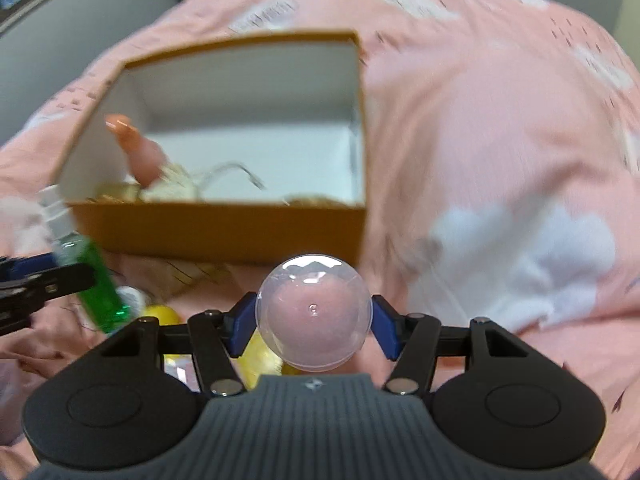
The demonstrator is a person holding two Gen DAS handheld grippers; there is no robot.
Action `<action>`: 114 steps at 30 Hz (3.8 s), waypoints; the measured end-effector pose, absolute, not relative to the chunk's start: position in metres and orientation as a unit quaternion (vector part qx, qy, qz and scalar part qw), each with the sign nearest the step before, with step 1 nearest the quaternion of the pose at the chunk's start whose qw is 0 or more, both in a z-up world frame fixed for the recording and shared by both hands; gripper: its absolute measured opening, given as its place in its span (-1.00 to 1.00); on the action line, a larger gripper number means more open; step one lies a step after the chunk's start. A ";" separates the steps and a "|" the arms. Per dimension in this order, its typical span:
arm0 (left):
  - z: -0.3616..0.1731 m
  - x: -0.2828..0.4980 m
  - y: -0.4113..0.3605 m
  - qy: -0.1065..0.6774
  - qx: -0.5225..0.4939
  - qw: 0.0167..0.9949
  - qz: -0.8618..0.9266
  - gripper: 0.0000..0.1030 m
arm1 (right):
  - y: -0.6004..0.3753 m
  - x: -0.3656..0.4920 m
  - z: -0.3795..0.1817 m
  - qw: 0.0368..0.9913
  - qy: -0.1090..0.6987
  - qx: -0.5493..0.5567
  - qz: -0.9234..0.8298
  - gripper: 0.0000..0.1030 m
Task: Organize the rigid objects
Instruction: 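Grasp the green spray bottle with the left tool while the right tool grasps the clear dome jar, then carry the spray bottle and dome jar over the box and lower them inside, then open the left tool to release the spray bottle while the right tool releases the dome jar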
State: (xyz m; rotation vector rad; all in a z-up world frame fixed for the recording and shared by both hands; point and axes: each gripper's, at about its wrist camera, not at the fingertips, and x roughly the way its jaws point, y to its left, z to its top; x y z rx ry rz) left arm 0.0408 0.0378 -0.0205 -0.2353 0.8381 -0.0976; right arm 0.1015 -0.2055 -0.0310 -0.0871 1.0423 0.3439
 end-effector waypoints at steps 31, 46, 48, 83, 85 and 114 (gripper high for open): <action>-0.030 0.150 0.033 0.410 -0.151 0.898 -0.044 -0.02 | -0.162 0.200 0.006 0.891 0.401 0.004 0.212 0.16; -0.070 0.176 0.019 0.495 -0.106 0.861 -0.052 -0.02 | -0.157 0.213 -0.011 0.882 0.418 -0.003 0.216 0.16; -0.075 0.181 0.018 0.503 -0.104 0.856 -0.054 -0.02 | -0.157 0.213 -0.012 0.882 0.419 -0.004 0.216 0.16; -0.043 0.152 0.062 0.449 -0.114 0.886 -0.015 -0.15 | -0.134 0.225 -0.025 0.865 0.441 -0.029 0.237 0.16; -0.044 0.150 0.063 0.450 -0.117 0.885 -0.013 -0.15 | -0.131 0.228 -0.031 0.861 0.448 -0.038 0.236 0.16; -0.054 0.148 0.054 0.464 -0.117 0.878 -0.022 -0.15 | -0.120 0.235 -0.078 0.801 0.547 -0.092 0.226 0.16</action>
